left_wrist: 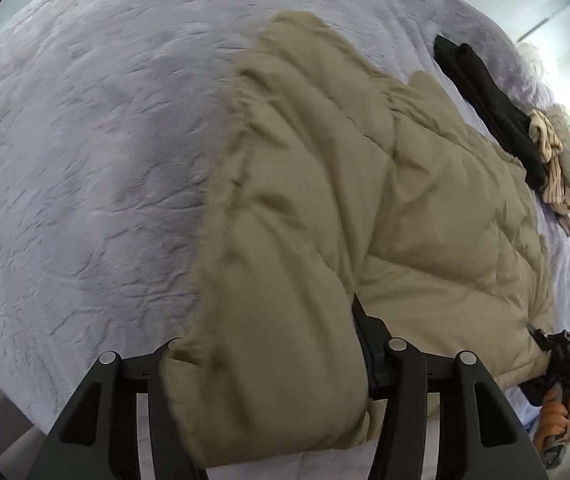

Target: Fold large clothes

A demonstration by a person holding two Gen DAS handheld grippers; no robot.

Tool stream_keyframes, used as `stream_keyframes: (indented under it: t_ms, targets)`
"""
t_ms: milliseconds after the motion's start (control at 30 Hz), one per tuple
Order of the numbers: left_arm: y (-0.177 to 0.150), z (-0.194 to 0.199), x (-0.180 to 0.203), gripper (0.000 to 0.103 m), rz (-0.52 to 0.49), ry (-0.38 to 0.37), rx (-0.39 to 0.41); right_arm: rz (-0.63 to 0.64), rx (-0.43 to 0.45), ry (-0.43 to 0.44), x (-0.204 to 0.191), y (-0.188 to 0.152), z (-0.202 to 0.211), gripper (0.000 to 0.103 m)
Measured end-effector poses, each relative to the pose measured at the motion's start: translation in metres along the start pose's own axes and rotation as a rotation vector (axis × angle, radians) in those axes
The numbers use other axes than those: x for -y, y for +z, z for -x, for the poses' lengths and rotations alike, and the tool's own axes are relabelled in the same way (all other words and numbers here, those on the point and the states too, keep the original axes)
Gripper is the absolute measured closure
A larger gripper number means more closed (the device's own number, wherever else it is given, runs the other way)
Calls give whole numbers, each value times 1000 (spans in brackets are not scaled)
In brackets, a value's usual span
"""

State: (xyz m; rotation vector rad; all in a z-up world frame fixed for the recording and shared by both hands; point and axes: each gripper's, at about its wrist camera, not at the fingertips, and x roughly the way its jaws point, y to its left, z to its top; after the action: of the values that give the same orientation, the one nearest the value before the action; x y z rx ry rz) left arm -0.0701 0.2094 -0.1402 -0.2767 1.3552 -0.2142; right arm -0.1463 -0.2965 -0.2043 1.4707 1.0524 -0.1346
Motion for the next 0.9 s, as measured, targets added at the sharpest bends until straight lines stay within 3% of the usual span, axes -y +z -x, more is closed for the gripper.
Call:
stream_keyframes:
  t_ms: [133,267,433,567,700,900]
  targets:
    - [-3,18,-5,48,-16,57,10,14,12,-79,-10,-5,7,56]
    - [2,44,-14,48,-16,178,61,33,33,-162,-25,-14,16,52]
    - [9,61,-26,48,10,215,77,132,40,-284,-46,-29,25,49]
    - [7,42,-23,48,13,268,-1,140,8,-305,-55,-43,27,49]
    - [9,37,-12,48,17,272,-46,196,-49,-341,-49,-50,44,49]
    - [6,45,9,48,-1,307,-49,368,-145,-331,-84,-70,44,49]
